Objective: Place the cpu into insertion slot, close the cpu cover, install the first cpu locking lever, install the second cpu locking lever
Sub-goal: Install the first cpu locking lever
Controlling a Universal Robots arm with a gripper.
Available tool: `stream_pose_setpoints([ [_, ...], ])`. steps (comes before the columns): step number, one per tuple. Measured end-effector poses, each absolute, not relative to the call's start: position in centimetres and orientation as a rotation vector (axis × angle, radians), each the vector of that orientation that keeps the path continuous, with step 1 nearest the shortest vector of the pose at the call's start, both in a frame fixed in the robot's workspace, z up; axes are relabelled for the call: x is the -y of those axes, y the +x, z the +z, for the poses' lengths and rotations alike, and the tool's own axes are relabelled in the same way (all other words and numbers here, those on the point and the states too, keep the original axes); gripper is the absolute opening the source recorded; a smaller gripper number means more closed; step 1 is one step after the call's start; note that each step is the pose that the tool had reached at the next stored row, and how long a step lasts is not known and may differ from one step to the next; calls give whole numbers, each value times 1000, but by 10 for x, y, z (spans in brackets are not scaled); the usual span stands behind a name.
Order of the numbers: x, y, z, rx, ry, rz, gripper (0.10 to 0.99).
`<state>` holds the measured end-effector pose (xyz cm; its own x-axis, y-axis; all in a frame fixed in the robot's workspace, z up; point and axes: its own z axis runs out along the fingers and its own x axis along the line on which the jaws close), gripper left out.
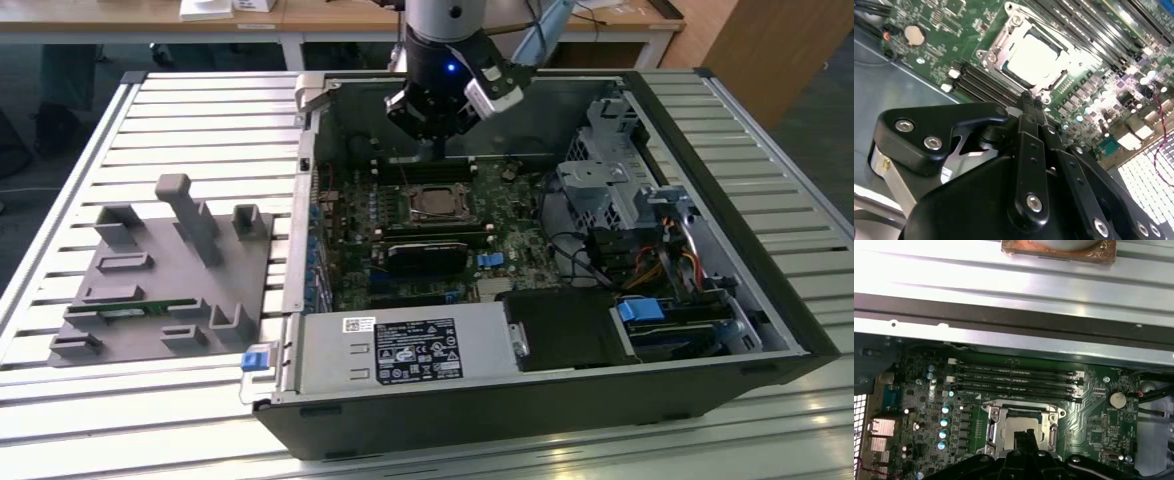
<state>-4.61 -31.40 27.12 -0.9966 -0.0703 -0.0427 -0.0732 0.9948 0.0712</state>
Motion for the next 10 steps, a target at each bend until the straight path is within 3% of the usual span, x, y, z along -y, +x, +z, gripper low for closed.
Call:
stream_pose_setpoints([
  [10, 314, -49, 270, -3105, -104, 114, 106],
])
